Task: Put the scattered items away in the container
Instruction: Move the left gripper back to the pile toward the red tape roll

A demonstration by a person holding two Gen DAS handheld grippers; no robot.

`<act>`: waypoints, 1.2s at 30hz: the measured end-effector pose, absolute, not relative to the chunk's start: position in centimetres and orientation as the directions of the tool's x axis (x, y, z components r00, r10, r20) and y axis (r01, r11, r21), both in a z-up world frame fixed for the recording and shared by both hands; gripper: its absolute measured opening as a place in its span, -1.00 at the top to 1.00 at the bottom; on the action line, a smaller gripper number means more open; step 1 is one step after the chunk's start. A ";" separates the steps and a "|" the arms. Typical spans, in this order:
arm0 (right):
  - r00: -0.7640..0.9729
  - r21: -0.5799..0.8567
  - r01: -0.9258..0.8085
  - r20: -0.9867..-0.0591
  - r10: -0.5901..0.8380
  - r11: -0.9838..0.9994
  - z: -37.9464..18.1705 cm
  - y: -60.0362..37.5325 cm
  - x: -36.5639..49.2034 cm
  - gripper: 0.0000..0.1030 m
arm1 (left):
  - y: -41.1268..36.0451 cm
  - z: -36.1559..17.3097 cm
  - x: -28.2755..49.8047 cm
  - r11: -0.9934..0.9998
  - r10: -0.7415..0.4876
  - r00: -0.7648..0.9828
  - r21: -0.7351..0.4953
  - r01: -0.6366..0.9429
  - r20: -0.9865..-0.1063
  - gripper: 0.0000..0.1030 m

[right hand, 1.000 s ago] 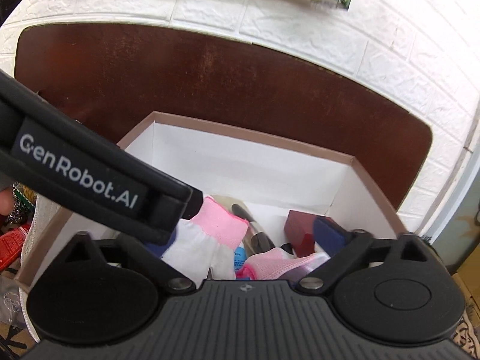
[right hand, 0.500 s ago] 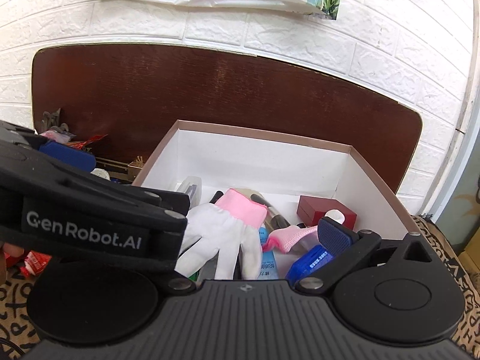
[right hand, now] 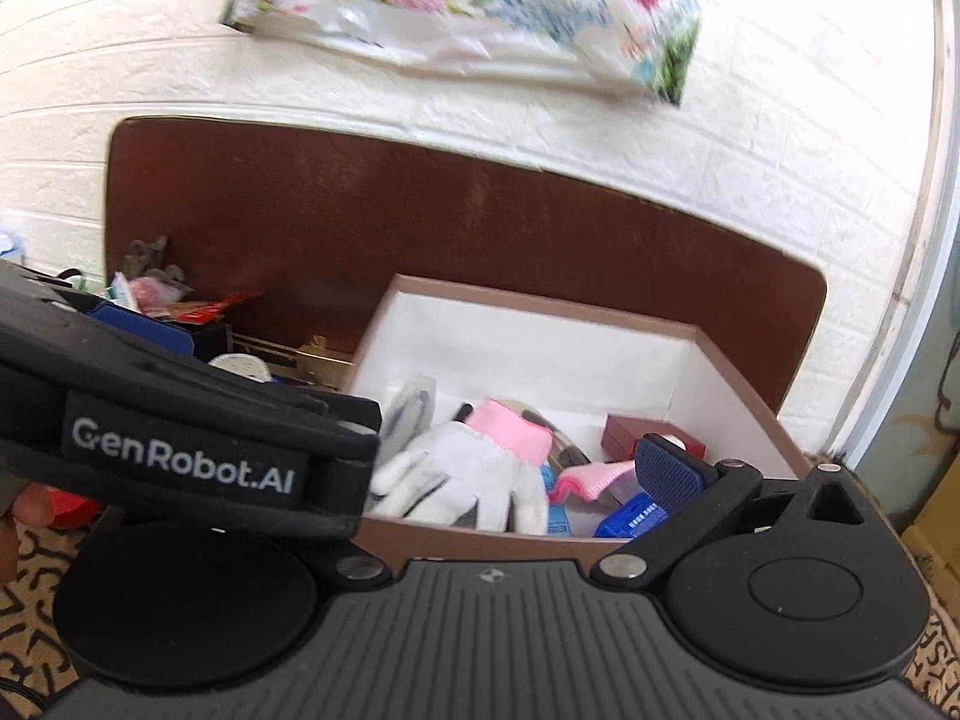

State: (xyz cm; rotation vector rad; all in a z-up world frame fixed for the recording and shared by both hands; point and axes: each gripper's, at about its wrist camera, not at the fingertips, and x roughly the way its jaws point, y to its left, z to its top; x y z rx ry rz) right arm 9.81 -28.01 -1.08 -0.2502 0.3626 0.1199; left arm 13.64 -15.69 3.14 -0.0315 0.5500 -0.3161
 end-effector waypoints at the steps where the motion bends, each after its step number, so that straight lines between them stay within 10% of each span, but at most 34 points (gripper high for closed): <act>1: 0.932 -0.234 -0.167 -0.353 0.077 0.958 -1.2 -27.5 9.1 -1.00 | -15.3 3.0 13.1 0.952 -0.300 0.807 -0.114 0.282 -0.509 -1.00; 27: 0.843 -0.100 -0.408 -0.422 0.332 0.908 -8.1 -18.2 5.0 -0.99 | -0.6 -2.7 6.8 0.998 -0.069 0.820 -0.032 0.061 -0.568 -0.99; 36: 0.812 -0.048 -0.428 -0.460 0.360 0.903 -8.8 -15.9 8.5 -0.64 | 1.1 -3.8 10.5 0.987 -0.162 0.757 -0.108 0.121 -0.633 -0.56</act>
